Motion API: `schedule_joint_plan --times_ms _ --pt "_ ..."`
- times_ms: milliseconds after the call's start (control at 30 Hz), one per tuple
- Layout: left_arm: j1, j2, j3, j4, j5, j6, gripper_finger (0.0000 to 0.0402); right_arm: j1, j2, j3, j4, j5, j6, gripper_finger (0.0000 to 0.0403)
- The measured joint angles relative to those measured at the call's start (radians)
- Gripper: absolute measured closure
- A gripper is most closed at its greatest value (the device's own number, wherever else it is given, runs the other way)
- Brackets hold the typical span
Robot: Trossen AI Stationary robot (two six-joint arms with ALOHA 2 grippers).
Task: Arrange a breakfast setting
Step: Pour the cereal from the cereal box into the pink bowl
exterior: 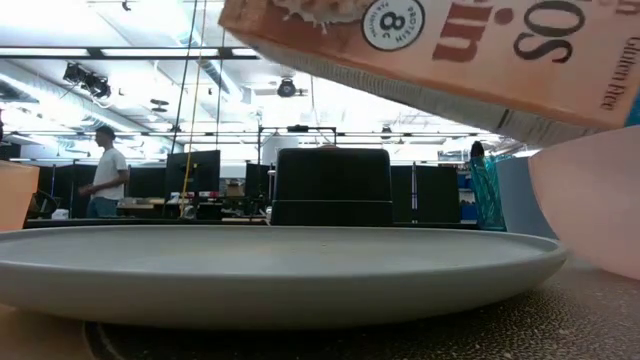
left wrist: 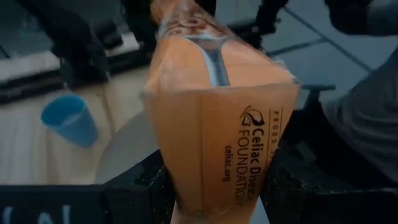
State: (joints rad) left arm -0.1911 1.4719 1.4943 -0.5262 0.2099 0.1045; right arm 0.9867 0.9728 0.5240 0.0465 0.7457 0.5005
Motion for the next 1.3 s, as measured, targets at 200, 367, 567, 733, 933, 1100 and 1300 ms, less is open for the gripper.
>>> schedule_joint_plan --times_ms 200,367,567,733,933,1100,1300 --pt "-0.002 0.009 0.011 0.014 0.04 -0.009 0.0208 0.001 0.004 0.0 0.012 -0.019 -0.002 0.0349" --pt "-0.01 0.022 0.009 -0.027 0.01 0.012 0.0208 0.005 0.003 0.0 0.013 -0.017 -0.007 0.0349" --pt "-0.02 0.021 0.009 -0.019 -0.028 -0.006 0.0208 0.005 0.006 0.0 0.007 0.008 -0.01 0.0349" --pt "-0.019 0.021 0.009 -0.022 -0.026 -0.014 0.0208 0.005 0.007 0.0 0.007 0.005 -0.007 0.0349" --pt "-0.025 0.021 0.011 -0.019 -0.021 0.026 0.0208 0.004 0.007 0.0 0.011 0.011 -0.004 0.0349" --pt "-0.025 0.02 0.011 -0.017 -0.038 -0.007 0.0208 0.001 0.006 0.001 0.014 0.006 -0.004 0.0349" --pt "-0.029 0.022 0.01 -0.011 -0.034 -0.014 0.0208 -0.002 0.011 0.0 0.022 -0.007 -0.006 0.0349"
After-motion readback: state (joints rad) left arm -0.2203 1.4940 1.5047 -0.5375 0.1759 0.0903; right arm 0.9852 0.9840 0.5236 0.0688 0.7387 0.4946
